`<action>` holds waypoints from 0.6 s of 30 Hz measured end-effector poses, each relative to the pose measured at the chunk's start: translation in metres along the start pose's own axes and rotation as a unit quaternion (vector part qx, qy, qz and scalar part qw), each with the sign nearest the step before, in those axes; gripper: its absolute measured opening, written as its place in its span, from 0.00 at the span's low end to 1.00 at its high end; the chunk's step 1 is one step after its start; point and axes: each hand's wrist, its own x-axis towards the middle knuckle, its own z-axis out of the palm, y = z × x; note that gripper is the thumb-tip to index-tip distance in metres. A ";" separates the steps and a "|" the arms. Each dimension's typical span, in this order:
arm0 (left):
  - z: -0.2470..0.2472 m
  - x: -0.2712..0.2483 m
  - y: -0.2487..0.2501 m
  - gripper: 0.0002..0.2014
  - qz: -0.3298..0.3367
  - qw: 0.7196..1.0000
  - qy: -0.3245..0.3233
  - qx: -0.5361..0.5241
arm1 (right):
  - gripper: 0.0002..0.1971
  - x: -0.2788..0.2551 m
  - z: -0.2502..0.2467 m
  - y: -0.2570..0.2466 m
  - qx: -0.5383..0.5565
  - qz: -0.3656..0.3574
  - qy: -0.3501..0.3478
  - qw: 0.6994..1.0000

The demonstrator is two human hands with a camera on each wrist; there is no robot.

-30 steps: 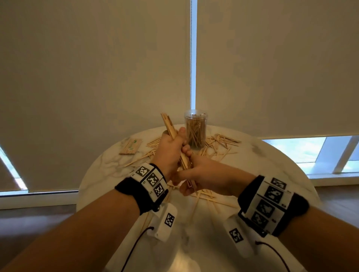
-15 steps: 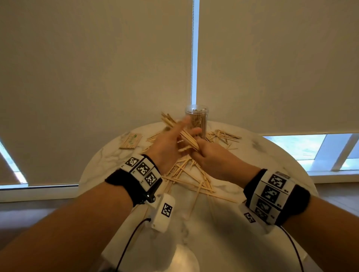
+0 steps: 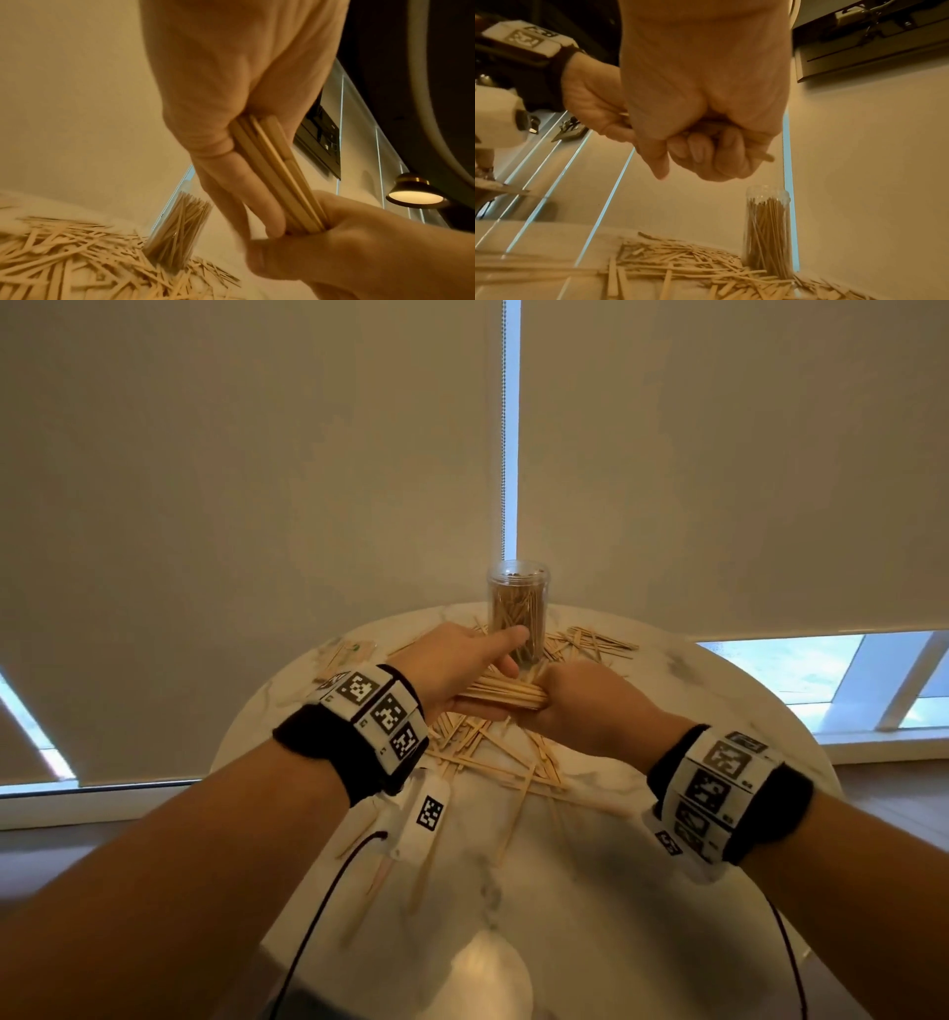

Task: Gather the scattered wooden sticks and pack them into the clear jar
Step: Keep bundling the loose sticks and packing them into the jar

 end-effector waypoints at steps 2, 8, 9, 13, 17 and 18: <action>0.004 -0.003 0.002 0.25 0.011 0.998 -0.036 0.048 | 0.15 -0.001 -0.001 0.004 -0.012 0.011 0.003 1.000; 0.004 -0.004 -0.004 0.26 0.123 0.942 -0.060 0.308 | 0.13 -0.001 0.000 0.010 -0.033 0.000 -0.005 0.999; 0.002 -0.003 -0.006 0.26 0.118 0.947 -0.059 0.293 | 0.11 -0.001 0.000 0.011 -0.029 -0.006 -0.001 1.000; -0.002 -0.005 -0.009 0.23 0.090 0.970 -0.061 0.218 | 0.10 -0.006 -0.008 0.016 -0.041 -0.064 0.018 0.997; -0.014 -0.002 -0.015 0.22 0.075 0.990 -0.020 0.115 | 0.15 -0.011 -0.016 0.030 -0.004 -0.040 0.053 0.998; -0.016 -0.001 -0.017 0.24 0.077 0.993 -0.016 0.093 | 0.16 -0.012 -0.017 0.031 0.039 -0.031 0.055 0.997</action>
